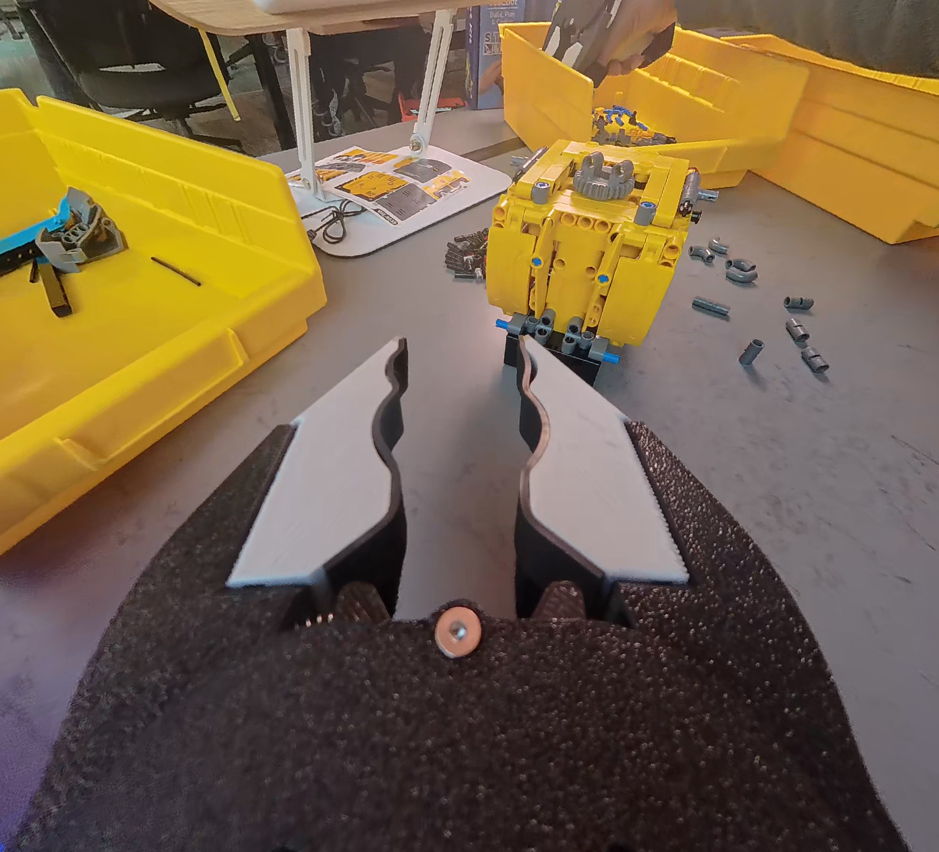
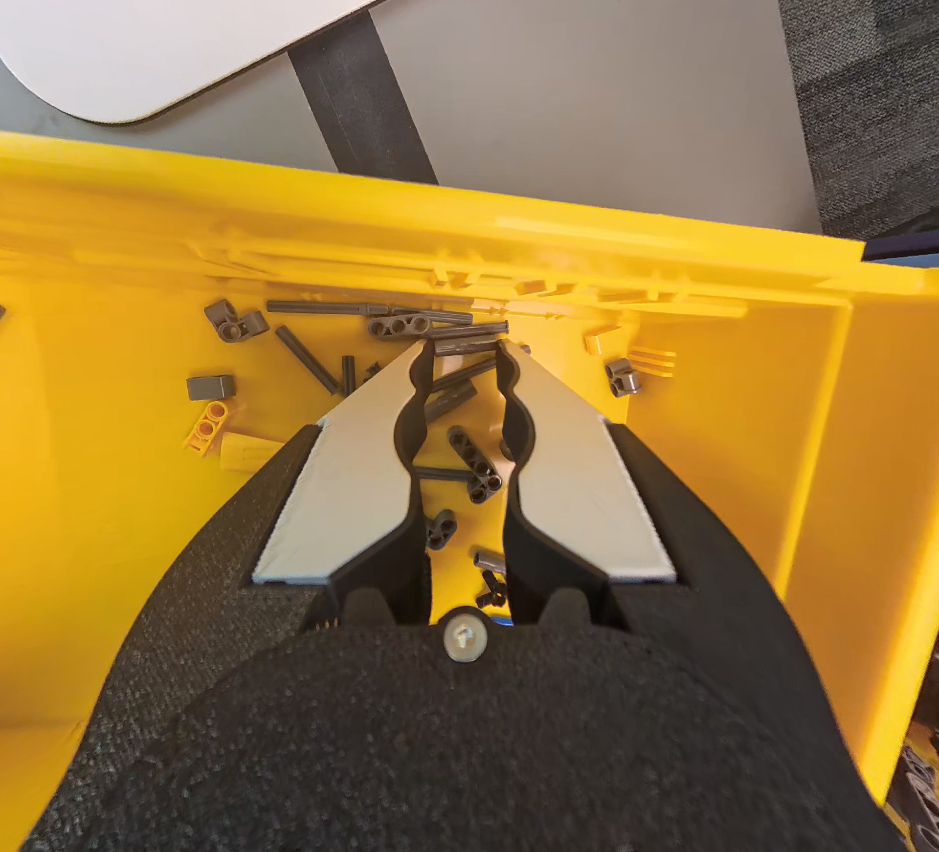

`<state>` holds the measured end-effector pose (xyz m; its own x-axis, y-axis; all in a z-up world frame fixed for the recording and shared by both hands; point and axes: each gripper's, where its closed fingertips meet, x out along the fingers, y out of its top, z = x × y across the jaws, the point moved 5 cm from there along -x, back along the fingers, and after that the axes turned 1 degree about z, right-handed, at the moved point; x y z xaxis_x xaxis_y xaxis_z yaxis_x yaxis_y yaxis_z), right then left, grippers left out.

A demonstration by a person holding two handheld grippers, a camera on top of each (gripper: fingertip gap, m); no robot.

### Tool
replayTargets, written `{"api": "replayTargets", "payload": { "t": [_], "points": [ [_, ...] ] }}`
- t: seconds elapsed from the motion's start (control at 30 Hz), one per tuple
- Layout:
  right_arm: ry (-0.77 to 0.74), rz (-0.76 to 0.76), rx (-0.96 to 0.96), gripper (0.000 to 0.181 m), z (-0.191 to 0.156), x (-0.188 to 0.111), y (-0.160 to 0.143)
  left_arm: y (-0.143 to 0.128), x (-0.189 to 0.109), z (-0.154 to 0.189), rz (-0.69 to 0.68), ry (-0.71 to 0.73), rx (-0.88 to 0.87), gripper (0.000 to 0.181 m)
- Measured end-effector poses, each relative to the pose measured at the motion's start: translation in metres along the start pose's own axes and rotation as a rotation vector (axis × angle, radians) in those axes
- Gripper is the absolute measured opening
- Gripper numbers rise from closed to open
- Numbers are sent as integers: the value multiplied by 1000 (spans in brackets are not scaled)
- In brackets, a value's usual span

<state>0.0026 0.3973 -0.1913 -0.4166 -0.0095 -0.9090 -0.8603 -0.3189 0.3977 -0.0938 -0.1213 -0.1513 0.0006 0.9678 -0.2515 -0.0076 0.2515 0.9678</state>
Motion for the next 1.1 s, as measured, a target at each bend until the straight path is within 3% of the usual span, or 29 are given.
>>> {"api": "replayTargets", "payload": {
  "t": [0.33, 0.5, 0.67, 0.77, 0.93, 1.1],
  "points": [
    [45, 66, 55, 23, -2, -4, -3, -1, 1, -3, -4, 5, -13, 42],
    [44, 230, 45, 23, -24, -59, 16, 0, 0, -3, -1, 10, -6, 42],
    [2, 396, -76, 23, -107, -134, 57, 4, -2, 1, 16, 6, 3, 42],
    [-32, 422, -115, 23, -180, -155, 75, 7, -4, 2, 30, 5, 9, 42],
    [-39, 392, -59, 23, -292, -137, 79, 15, -10, 4, 63, 4, 12, 42],
    [-73, 339, 47, 23, -347, -83, 57, 21, -14, 7, 92, -12, 1, 42]
  ]
}}
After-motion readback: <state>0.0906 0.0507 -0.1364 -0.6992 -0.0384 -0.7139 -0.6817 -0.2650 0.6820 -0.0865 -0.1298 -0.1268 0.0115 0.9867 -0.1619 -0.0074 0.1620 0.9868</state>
